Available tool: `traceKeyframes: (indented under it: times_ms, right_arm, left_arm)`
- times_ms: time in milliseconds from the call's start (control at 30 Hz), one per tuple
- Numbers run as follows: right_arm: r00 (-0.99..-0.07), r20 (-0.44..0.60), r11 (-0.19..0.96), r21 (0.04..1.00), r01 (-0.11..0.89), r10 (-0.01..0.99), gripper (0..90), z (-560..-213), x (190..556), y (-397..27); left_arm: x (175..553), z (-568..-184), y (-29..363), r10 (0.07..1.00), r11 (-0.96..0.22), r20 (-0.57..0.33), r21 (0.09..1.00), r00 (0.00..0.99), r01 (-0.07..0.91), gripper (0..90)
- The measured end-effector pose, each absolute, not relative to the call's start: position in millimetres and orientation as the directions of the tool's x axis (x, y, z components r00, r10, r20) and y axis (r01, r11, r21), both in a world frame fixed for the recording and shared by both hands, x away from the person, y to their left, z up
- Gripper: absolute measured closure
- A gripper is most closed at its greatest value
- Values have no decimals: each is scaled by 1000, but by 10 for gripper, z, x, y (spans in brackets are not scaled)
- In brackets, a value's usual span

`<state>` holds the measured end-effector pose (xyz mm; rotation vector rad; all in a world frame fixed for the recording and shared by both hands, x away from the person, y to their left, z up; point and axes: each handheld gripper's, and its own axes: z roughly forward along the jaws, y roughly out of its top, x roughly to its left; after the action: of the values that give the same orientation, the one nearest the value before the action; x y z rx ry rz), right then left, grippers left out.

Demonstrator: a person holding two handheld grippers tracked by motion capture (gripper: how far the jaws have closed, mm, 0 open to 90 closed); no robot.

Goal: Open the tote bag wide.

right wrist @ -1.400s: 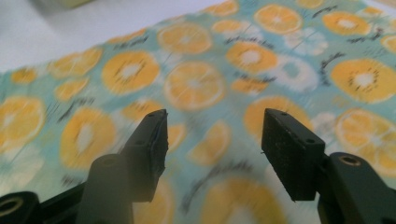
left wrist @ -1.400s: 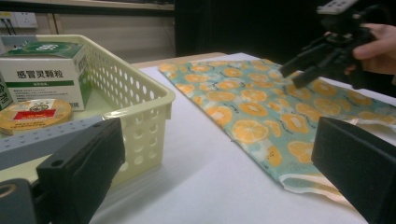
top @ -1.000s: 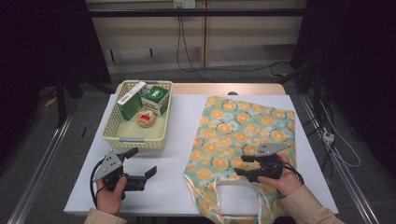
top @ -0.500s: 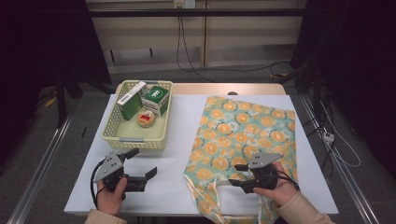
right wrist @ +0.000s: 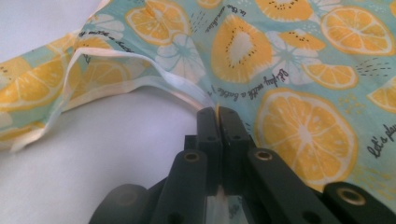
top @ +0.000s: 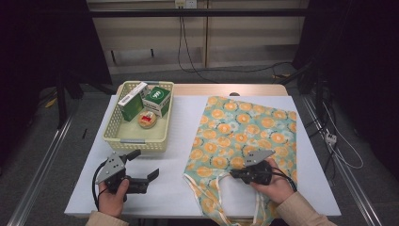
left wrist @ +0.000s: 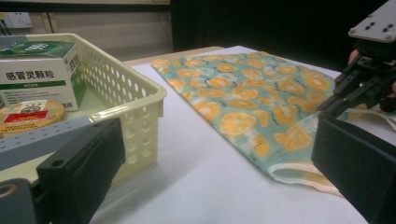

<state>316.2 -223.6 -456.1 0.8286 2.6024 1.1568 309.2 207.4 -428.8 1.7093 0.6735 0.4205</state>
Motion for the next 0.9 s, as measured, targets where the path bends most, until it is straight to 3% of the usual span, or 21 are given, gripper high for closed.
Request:
traceKeyframes:
  times_ms: [800, 900]
  right_arm:
    - [-708, 146, 370, 770, 520, 691, 893, -4490, 3975, -1946]
    - [-711, 153, 403, 734, 547, 687, 823, -4564, 4024, -1891]
  left_arm:
    - [3119, -4307, 2029, 633, -138, -90, 964, 769, 226, 25]
    - [3119, -4309, 2033, 632, -140, -90, 963, 770, 228, 25]
